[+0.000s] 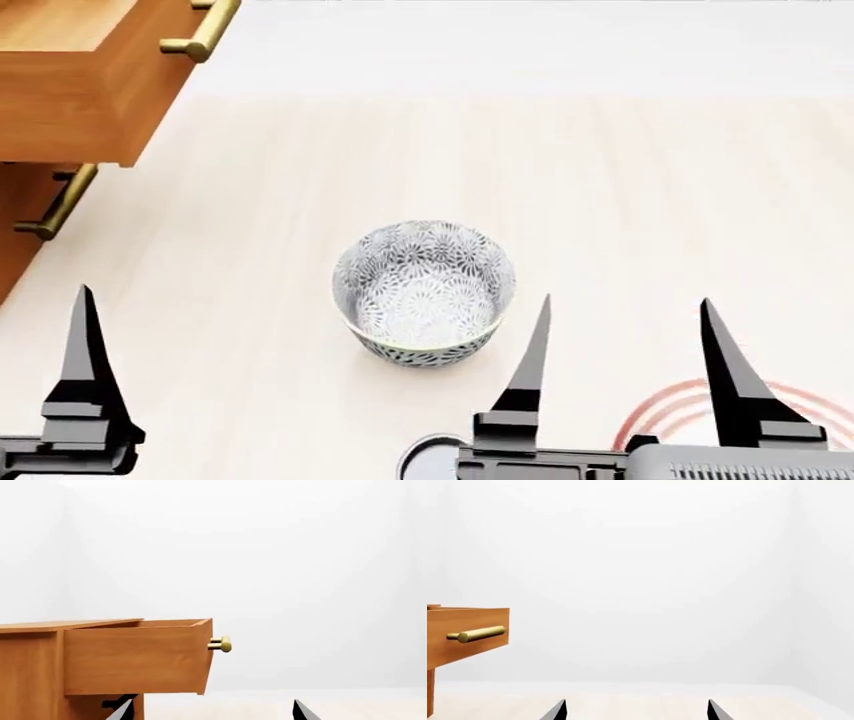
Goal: Put the ketchup in the top drawer of the cabinet.
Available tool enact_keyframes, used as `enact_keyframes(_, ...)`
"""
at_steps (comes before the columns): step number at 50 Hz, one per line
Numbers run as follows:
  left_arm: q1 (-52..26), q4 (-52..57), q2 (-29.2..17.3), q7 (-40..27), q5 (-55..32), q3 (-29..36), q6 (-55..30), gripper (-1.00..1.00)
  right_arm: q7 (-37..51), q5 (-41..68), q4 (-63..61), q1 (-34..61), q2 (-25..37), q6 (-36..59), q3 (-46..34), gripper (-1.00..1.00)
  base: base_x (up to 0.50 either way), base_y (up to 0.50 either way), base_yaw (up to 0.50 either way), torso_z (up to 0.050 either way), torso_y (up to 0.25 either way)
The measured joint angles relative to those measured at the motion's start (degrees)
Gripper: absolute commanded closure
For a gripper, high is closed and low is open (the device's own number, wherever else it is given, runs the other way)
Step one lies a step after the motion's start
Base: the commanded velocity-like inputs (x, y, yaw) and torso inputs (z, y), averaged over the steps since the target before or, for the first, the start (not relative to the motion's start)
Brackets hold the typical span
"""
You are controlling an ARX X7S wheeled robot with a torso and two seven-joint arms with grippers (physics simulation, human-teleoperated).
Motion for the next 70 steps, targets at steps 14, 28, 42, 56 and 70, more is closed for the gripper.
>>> enact_keyframes(14, 0.0, -0.8, -0.6, -0.6, -1.0, 0.1, 0.6, -1.0, 0.9, 0.4, 0.6, 0.3, 0.6, 0.1, -0.8, -1.0, 0.49, 0.0, 0.0, 0.0, 0.0)
enact_keyframes(28, -0.3, -1.5, -1.1, -1.4, -1.7, 0.4, 0.7, -1.0, 1.6, 1.8, 1.6, 0.6, 1.0, -0.1, -0.7, -1.0, 0.05, 0.32, 0.0, 0.0, 0.001)
enact_keyframes(42, -0.4, -1.9, -1.7, -2.0, -2.1, 0.8, 0.9, -1.0, 2.3, 2.6, 2.2, 0.9, 1.5, 0.1, -1.0, -1.0, 0.0, 0.5, 0.0, 0.0, 0.0)
enact_keyframes(56, -0.5, -1.9, -2.3, -2.7, -2.4, 1.2, 0.9, -1.0, 3.0, 3.0, 2.4, 0.9, 2.1, 0.1, -1.5, -1.0, 0.0, 0.5, 0.0, 0.0, 0.0)
enact_keyframes(70, -0.5, -1.9, -2.8, -3.3, -3.0, 1.4, 0.9, -1.0, 3.4, 3.2, 2.7, 0.8, 2.7, -0.5, -2.3, -1.0, 0.0, 0.36, 0.0, 0.0, 0.0)
